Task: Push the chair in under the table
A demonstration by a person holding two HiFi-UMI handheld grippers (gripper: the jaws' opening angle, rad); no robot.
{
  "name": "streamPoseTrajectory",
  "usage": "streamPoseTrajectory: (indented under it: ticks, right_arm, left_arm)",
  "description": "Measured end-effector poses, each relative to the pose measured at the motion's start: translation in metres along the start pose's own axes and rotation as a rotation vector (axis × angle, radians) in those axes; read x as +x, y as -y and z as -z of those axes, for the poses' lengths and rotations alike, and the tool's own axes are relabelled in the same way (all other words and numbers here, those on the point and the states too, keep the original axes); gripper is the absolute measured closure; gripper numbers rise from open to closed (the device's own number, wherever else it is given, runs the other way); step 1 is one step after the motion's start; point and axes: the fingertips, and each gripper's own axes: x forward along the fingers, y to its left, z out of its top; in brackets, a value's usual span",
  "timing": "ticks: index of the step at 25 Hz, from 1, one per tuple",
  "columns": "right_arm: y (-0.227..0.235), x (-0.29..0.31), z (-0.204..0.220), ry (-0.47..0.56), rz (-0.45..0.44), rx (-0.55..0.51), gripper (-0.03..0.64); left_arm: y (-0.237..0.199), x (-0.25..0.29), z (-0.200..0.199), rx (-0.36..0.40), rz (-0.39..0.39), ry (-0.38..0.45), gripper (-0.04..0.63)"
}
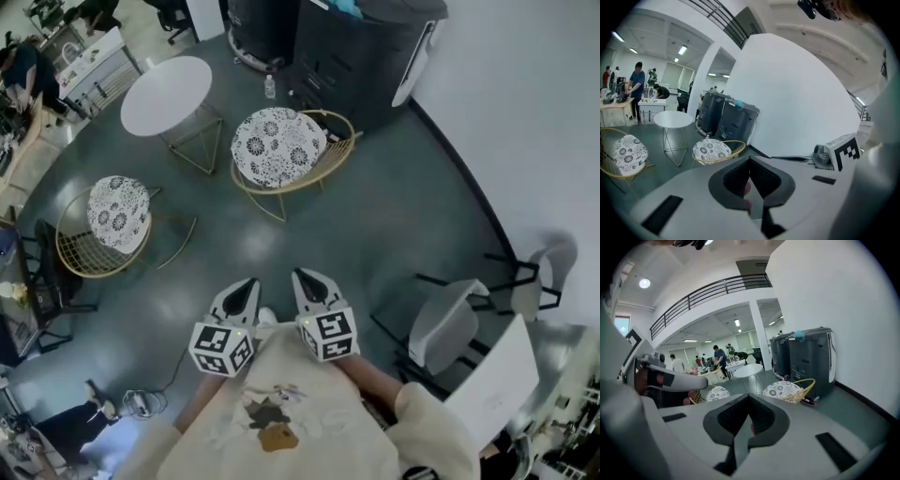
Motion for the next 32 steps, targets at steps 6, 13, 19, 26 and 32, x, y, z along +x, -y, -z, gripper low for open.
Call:
streamPoseTrajectory:
  ticks: [6,13,19,26,32]
  right_arm:
    - [0.07,-0.041,0.002,0.029,0.061,0.054,0.609]
    - [0.151,-0.087,0.001,0.089,0.081,0.122,0.609]
    - [0.218,-0.092,0.011,0.073,0.1,0.203,0.609]
    - [0.254,-0.044,0.003,0.022,0.109,0.263,0.609]
    - [0.306,0.007,-0.065,0.019,0.142,0.116,0.607]
  left_arm:
    - [0.054,0.05,0.006,0.024,0.06,-0.056,0.586]
    - [0.123,0.109,0.009,0.045,0.072,-0.101,0.586]
    - [0.161,0.161,0.013,0.022,0.081,-0.151,0.586]
    - [0.132,0.211,-0.009,0.008,0.067,-0.195,0.586]
    - [0.084,0.278,-0.089,-0.014,0.069,-0.103,0.586]
